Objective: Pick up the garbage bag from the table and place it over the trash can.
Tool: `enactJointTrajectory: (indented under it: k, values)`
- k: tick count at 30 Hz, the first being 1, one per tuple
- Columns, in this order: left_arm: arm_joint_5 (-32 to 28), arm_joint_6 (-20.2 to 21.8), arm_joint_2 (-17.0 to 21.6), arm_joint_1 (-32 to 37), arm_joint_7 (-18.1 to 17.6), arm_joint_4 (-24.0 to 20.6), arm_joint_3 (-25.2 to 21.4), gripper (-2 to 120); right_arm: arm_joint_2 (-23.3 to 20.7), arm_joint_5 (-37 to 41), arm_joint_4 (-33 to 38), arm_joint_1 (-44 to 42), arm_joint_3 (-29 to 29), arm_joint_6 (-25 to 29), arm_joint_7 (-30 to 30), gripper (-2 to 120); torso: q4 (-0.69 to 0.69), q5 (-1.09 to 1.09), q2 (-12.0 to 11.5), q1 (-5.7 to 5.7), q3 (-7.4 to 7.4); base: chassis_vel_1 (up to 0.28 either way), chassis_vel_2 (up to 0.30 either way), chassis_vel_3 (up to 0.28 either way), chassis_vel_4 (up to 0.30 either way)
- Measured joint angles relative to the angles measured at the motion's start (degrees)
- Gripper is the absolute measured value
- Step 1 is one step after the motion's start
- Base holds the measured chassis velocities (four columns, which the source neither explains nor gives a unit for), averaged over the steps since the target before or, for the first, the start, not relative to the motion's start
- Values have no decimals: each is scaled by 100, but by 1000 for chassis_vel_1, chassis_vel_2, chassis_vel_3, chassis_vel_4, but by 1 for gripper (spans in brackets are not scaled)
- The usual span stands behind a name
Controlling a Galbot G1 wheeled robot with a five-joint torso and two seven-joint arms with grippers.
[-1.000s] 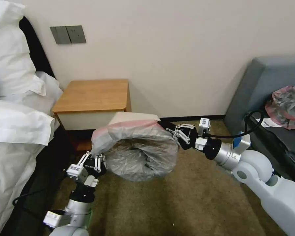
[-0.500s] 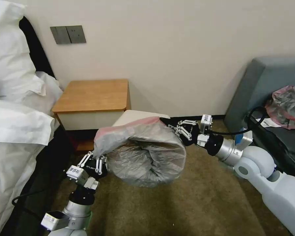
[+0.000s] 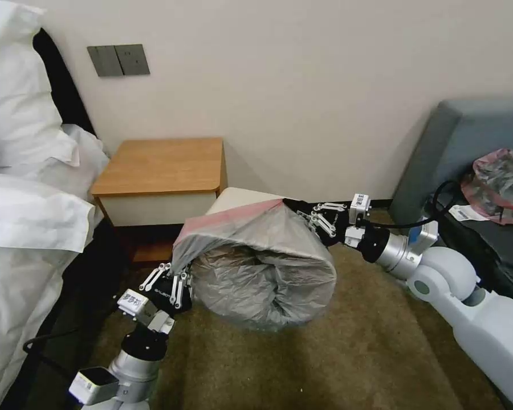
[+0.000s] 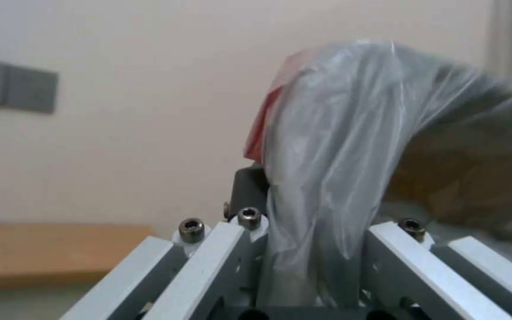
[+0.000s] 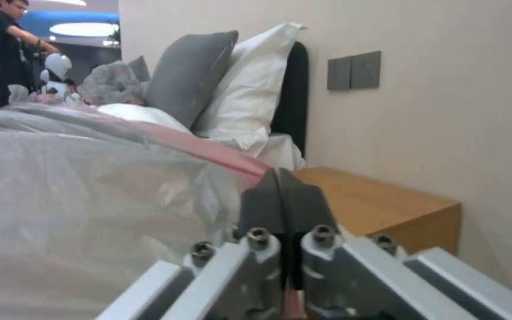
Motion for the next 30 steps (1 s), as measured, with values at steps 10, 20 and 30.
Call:
enactJointTrajectory:
  k: [10, 20, 30]
  values:
    - [856, 672, -38, -10, -1530, 199, -5, 6, 214, -216, 507, -422, 535, 187, -136, 41, 0, -1, 0, 0, 0, 0, 0, 0, 0]
    - [1548, 1679, -172, -2, -2897, 99, 230, 6, 695, -1150, 1876, -1293, 262, 52, 1206, 73, 0, -2, 0, 0, 0, 0, 0, 0, 0]
    - [1973, 2119, -232, -16, -3410, 8, 299, 6, 535, -2830, 1982, -1243, -754, -1240, 2824, 44, 0, -1, 0, -1, 0, 0, 0, 0, 0]
